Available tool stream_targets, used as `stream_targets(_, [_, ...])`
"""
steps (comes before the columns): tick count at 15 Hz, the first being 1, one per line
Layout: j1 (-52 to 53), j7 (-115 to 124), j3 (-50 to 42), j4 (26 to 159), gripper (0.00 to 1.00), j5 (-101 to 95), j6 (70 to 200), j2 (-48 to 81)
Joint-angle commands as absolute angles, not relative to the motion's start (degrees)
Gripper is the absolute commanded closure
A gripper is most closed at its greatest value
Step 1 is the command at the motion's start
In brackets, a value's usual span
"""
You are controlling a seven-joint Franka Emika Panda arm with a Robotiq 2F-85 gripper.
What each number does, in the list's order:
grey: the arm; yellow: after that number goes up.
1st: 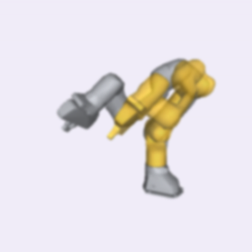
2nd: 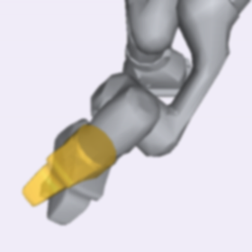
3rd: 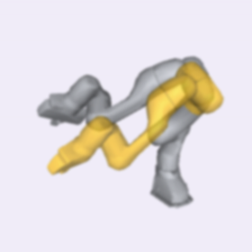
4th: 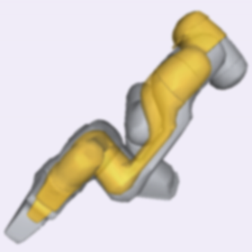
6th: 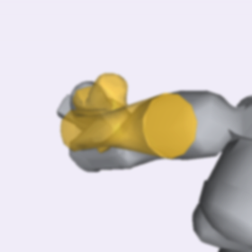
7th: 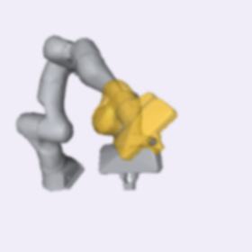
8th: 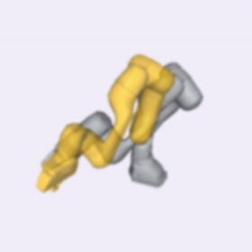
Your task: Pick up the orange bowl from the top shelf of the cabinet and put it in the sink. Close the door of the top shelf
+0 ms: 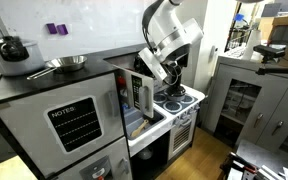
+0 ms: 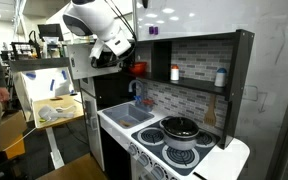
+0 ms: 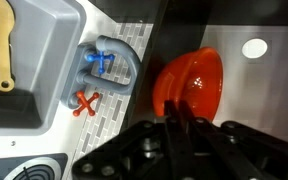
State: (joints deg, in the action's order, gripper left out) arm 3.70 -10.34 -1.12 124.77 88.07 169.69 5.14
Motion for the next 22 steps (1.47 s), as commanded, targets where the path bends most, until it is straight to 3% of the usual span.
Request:
stream_targets(1, [4.9,-13.35,0.16,128.76,0.98,94.3,173.37,2.13])
stream_targets(11, [7.91,-17.54,2.88,136.36,0.98,107.85,181.3,-5.04])
stream_targets(22, [7.45,-20.25,3.03,141.98,0.98,112.48,180.69,-6.9])
